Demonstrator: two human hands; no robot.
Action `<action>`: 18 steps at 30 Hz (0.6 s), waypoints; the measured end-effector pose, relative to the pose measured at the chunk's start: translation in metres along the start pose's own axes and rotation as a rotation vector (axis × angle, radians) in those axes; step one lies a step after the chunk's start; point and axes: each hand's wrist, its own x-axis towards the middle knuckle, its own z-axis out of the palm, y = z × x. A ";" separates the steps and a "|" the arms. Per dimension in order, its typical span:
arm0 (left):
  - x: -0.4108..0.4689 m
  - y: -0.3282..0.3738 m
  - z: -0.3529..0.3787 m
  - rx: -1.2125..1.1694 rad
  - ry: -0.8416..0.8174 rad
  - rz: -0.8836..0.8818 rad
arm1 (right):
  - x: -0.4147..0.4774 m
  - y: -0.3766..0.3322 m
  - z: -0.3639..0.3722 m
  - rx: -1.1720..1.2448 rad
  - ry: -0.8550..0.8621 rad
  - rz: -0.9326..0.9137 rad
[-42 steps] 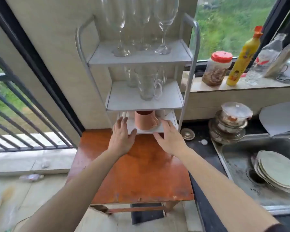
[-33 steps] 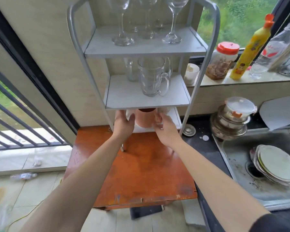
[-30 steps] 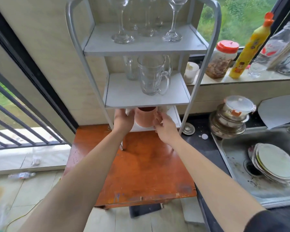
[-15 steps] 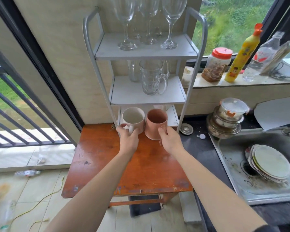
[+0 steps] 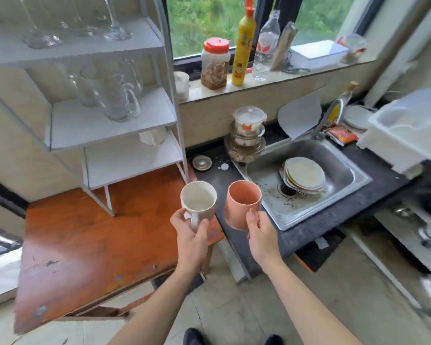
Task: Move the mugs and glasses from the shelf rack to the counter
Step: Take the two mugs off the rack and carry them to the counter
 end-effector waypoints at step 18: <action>-0.278 0.101 0.366 -0.133 -0.906 0.397 | -0.138 0.118 -0.429 0.235 0.867 -0.057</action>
